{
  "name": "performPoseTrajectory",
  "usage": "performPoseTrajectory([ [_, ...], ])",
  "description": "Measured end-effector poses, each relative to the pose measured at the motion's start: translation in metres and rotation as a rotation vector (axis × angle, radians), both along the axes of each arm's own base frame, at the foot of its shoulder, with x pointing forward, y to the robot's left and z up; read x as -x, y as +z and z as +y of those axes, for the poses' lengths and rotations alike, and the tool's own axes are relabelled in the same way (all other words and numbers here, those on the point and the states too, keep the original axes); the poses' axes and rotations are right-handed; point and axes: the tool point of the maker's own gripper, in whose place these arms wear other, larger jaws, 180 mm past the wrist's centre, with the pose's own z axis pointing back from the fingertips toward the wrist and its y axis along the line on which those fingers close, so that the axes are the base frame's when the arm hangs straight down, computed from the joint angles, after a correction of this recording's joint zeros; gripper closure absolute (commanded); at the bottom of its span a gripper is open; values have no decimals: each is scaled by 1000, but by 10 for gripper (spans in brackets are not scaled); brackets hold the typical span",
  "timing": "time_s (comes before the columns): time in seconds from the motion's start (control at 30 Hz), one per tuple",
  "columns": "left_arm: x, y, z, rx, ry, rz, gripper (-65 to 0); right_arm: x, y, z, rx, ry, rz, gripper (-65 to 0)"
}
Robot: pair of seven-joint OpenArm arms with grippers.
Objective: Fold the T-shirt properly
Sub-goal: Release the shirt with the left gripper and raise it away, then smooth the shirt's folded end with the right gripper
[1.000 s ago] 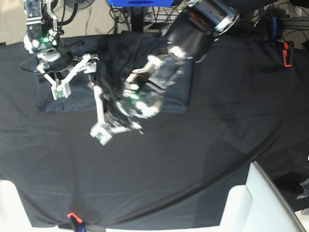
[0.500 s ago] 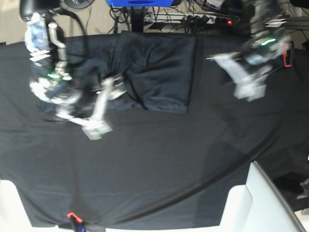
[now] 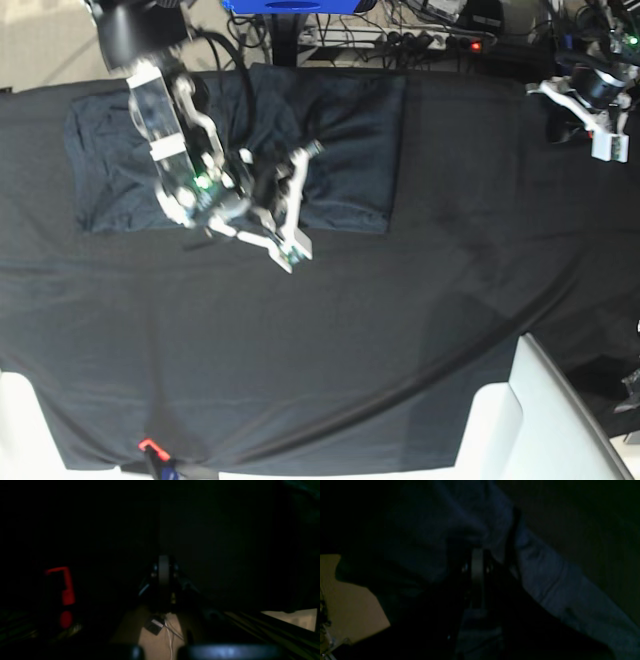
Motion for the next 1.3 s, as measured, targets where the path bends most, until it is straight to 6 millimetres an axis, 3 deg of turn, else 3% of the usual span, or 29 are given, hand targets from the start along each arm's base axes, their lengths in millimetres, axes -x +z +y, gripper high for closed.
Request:
performPoseTrajectory([
  [0.17, 3, -4, -4, 12, 13, 6, 0, -10, -6, 0, -33, -39, 14, 0],
  [0.37, 16, -24, 3, 41, 50, 61, 0, -21, -37, -70, 5, -244, 82, 0],
  [0.5, 18, -29, 4, 53, 62, 72, 0, -28, -39, -85, 15, -264, 73, 0],
  [0.63, 11, -30, 5, 62, 70, 57, 0, -27, -32, -85, 18, -262, 47, 0],
  [0.9, 9, -21, 19, 17, 38, 63, 0, -24, 8, -85, 36, -233, -37, 0],
  [1.0, 10, -10, 41, -35, -1, 64, 0, -8, 17, -91, 60, -223, -44, 0],
  [1.17, 49, -8, 110, -110, 117, 152, 0, 52, -1, -112, 142, -203, 49, 0],
  [1.3, 64, -10, 139, -209, 130, 214, 0, 78, -8, -86, 118, -123, 92, 0],
])
